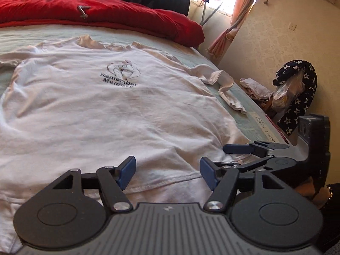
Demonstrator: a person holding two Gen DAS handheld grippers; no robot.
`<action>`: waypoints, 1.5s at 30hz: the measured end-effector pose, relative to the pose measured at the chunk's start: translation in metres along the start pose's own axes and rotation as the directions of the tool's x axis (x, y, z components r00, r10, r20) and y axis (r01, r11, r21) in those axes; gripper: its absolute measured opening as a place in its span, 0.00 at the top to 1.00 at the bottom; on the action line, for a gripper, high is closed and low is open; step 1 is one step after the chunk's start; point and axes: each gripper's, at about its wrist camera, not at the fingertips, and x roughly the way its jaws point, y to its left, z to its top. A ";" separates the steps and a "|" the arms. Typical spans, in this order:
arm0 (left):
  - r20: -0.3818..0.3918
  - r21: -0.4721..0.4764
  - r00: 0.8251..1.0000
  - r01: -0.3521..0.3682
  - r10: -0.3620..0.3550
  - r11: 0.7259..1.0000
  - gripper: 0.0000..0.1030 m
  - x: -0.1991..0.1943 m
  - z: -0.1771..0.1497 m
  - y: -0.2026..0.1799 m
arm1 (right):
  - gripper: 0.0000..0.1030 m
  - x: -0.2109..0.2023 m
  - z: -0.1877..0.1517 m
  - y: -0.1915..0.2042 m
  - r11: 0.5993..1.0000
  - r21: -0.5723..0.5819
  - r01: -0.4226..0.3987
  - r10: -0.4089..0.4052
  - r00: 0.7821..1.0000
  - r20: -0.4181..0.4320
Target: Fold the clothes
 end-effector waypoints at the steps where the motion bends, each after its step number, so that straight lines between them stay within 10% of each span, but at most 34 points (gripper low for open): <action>1: -0.002 -0.017 1.000 -0.002 0.002 1.000 0.36 0.007 -0.001 0.004 | 0.00 -0.001 -0.005 0.000 1.000 -0.012 -0.001 0.002 1.000 0.021; 8: 0.050 -0.022 0.986 -0.157 0.158 0.987 0.38 0.006 0.024 0.008 | 0.00 -0.002 -0.006 0.004 0.997 -0.074 0.013 -0.011 1.000 0.028; 13: 0.098 0.268 0.986 -0.155 0.133 0.951 0.37 -0.023 0.009 -0.028 | 0.00 -0.034 0.010 0.002 0.990 -0.143 -0.007 0.013 0.999 0.041; 18: 0.045 0.606 0.994 -0.105 0.098 0.789 0.33 -0.035 -0.034 -0.069 | 0.00 -0.063 0.017 0.006 0.964 -0.267 0.002 0.024 0.995 0.094; 24: 0.106 0.783 0.966 -0.228 0.237 0.579 0.33 -0.012 -0.062 -0.083 | 0.00 -0.079 0.016 0.016 0.949 -0.314 0.003 0.035 0.993 0.115; 37: 0.158 0.681 0.971 -0.240 0.181 0.691 0.32 -0.025 -0.016 -0.071 | 0.15 -0.088 -0.015 0.063 0.779 -0.529 -0.338 0.336 0.936 -0.103; 45: 0.173 0.619 0.970 -0.244 0.173 0.747 0.32 -0.032 -0.007 -0.060 | 0.47 -0.045 -0.016 0.072 0.795 -0.541 -0.273 0.220 0.962 -0.161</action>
